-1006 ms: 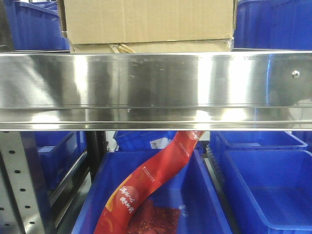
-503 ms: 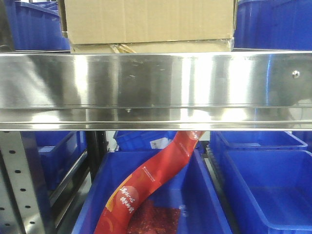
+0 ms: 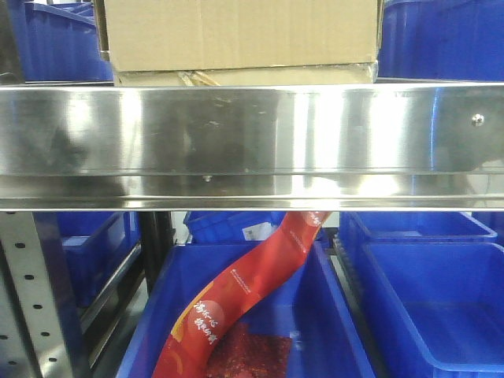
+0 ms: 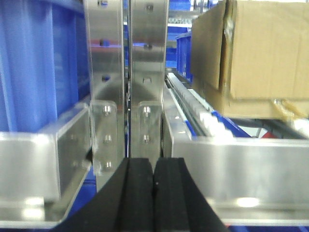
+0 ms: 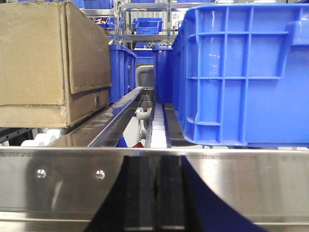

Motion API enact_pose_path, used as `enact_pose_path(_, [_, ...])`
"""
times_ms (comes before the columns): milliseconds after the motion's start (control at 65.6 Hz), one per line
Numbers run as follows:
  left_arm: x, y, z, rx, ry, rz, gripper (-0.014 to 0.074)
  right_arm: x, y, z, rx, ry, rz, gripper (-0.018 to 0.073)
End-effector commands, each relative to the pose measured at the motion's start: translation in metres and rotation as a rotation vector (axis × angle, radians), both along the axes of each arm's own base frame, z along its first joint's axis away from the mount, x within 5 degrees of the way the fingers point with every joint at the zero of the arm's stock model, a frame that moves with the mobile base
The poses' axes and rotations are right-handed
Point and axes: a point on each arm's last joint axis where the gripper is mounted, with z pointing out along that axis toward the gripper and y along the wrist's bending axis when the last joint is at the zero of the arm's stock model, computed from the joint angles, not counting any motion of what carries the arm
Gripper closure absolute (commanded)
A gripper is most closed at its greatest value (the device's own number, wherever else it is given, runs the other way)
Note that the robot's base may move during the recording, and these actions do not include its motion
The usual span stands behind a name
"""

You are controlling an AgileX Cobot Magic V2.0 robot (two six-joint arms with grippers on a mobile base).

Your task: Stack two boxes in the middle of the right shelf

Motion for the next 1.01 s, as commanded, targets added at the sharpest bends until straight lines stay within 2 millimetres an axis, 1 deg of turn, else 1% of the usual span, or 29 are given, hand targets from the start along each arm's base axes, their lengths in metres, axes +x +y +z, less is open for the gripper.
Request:
enact_pose_path(0, [-0.0002, 0.0006, -0.0105, -0.003, -0.029, 0.009, 0.0708, -0.0008, -0.0003, 0.0019, -0.006, -0.023, -0.007, 0.0721])
enact_pose_path(61, [0.0013, 0.0011, -0.0167, -0.039, -0.057, 0.013, 0.0708, -0.0008, -0.0003, 0.0019, -0.006, -0.023, -0.007, 0.0721])
enact_pose_path(107, [0.0010, 0.0012, -0.0119, -0.069, -0.110, 0.011, 0.0708, -0.0008, -0.0003, 0.0019, -0.006, -0.023, -0.007, 0.0721])
enact_pose_path(152, [0.0011, 0.0012, -0.0138, -0.074, -0.089, 0.011, 0.0708, -0.0008, -0.0003, 0.0019, -0.006, -0.023, -0.007, 0.0721])
enact_pose_path(198, [0.0010, 0.0011, -0.0119, -0.072, -0.109, 0.011, 0.0708, -0.0008, -0.0003, 0.0019, -0.006, -0.023, -0.007, 0.0721])
enact_pose_path(991, [0.0010, 0.0010, -0.0128, -0.074, -0.099, 0.009, 0.0708, -0.0008, -0.0003, 0.0019, -0.006, -0.023, -0.007, 0.0721])
